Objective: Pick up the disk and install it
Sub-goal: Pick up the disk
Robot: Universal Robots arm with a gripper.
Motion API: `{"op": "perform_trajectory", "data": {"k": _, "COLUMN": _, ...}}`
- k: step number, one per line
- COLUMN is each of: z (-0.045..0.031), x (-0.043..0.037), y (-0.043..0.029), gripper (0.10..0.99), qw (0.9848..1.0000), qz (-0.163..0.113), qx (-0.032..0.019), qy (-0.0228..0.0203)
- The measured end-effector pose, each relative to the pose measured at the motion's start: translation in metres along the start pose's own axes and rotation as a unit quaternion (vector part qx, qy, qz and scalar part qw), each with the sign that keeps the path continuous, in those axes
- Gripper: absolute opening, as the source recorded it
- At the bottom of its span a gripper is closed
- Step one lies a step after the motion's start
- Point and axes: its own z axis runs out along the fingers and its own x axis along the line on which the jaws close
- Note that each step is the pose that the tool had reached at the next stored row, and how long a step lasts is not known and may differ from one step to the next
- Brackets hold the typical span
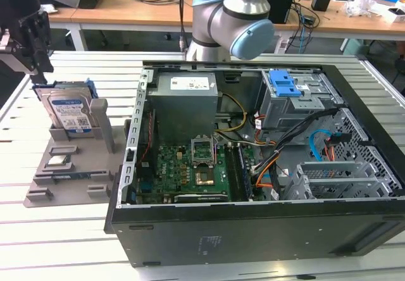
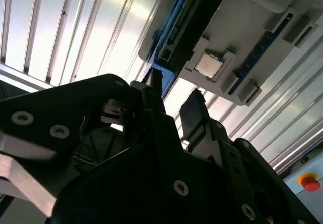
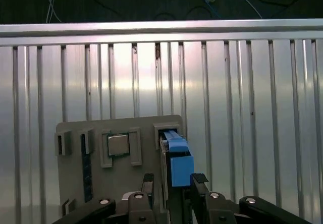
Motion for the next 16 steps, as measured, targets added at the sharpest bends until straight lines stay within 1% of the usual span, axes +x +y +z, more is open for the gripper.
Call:
{"op": "perform_trajectory", "data": {"k": 2, "z": 0.0057, "x": -0.0031, "y": -0.0001, "gripper": 0.42, "qw": 1.0, "qz": -0.003, "qx": 0.0001, "qy": 0.0}}
{"op": "perform_trajectory", "data": {"k": 7, "z": 0.0161, "x": -0.003, "y": -0.0006, "gripper": 0.42, "qw": 1.0, "qz": -0.01, "qx": -0.0001, "qy": 0.0004}}
{"op": "perform_trajectory", "data": {"k": 9, "z": 0.0243, "x": -0.0034, "y": -0.001, "gripper": 0.42, "qw": 0.9999, "qz": -0.016, "qx": -0.0003, "qy": 0.0007}}
{"op": "perform_trajectory", "data": {"k": 15, "z": 0.0369, "x": -0.0039, "y": -0.0027, "gripper": 0.42, "qw": 0.9997, "qz": -0.024, "qx": -0.0005, "qy": 0.001}}
{"op": "perform_trajectory", "data": {"k": 16, "z": 0.0401, "x": -0.004, "y": -0.0032, "gripper": 0.42, "qw": 0.9997, "qz": -0.026, "qx": -0.0005, "qy": 0.0011}}
